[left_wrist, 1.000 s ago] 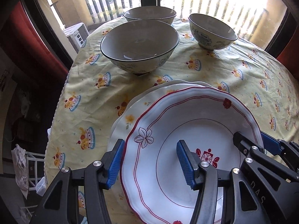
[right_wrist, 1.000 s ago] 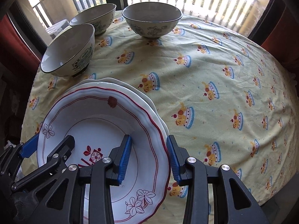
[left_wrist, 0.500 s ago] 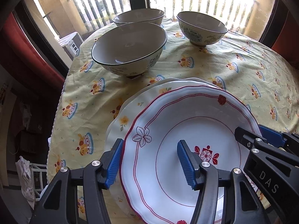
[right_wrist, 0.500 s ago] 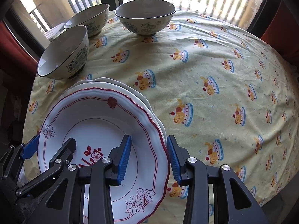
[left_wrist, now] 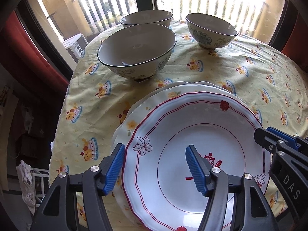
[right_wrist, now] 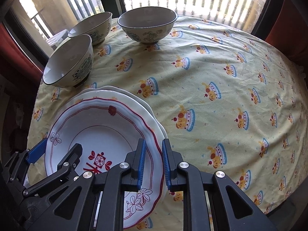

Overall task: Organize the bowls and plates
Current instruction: 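Open both grippers and withdraw from the plate stack, then move both grippers to the large green-rimmed bowl and grasp its rim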

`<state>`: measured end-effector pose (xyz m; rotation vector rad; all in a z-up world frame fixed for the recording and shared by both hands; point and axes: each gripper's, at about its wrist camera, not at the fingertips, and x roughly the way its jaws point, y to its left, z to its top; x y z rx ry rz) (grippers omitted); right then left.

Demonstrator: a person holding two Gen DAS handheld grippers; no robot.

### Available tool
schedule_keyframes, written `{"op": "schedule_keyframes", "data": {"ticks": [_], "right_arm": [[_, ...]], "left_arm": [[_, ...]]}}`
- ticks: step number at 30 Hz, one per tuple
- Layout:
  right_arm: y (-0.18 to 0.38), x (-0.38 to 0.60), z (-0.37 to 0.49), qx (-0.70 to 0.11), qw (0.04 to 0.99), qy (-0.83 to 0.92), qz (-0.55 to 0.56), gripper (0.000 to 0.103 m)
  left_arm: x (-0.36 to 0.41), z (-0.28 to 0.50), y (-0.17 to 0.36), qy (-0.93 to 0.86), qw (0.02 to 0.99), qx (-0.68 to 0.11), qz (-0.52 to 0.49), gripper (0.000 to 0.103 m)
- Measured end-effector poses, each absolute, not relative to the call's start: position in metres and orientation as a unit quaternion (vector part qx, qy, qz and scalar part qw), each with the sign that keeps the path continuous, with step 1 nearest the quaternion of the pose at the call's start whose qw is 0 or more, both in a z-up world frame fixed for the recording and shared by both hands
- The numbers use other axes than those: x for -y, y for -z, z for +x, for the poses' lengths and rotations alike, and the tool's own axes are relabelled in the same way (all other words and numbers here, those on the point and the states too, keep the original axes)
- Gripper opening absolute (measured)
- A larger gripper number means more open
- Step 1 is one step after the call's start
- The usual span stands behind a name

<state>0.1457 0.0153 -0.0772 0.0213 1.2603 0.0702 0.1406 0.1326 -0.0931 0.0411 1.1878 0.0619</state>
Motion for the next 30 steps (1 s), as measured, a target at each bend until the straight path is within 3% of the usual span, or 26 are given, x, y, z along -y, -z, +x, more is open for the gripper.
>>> {"op": "schedule_keyframes", "data": {"ticks": [14,19,24,30], "right_arm": [[0.077,-0.017,0.149,-0.604,0.796,-0.044,0.008,0.021],[0.073,-0.013,0.153,-0.606,0.793,-0.067,-0.002,0.023],[0.061,-0.008,0.157,-0.590,0.802,-0.092,0.006,0.060],[0.046,-0.016,0.169,-0.571,0.808,-0.145,-0.002,0.062]], "left_arm": [[-0.136,0.143,0.094,-0.030,0.815,-0.579,-0.012,0.087],[-0.136,0.140,0.091,-0.054,0.809,-0.585,-0.032,0.088],[-0.129,0.137,0.075,-0.067,0.815,-0.574,-0.026,0.088],[-0.133,0.147,0.061,-0.093,0.821,-0.562,-0.045,0.088]]}}
